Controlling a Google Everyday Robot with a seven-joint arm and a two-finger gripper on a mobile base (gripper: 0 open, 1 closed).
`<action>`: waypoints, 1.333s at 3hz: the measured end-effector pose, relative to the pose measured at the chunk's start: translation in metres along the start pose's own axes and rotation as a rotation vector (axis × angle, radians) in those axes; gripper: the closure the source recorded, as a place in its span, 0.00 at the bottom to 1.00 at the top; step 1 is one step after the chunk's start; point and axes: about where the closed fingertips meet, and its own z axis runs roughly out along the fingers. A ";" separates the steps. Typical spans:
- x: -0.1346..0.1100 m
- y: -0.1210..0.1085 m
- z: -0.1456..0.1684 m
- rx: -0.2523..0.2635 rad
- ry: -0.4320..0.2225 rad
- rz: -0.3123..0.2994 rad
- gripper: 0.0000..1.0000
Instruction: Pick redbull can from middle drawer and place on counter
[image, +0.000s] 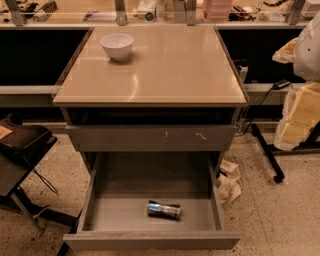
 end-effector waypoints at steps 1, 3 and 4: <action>0.000 0.000 0.000 0.000 0.000 0.000 0.00; -0.028 0.012 0.089 -0.174 -0.090 -0.035 0.00; -0.053 0.033 0.163 -0.313 -0.177 -0.054 0.00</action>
Offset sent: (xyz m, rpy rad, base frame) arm 0.0157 0.0153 -0.0491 0.0621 0.1066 0.0336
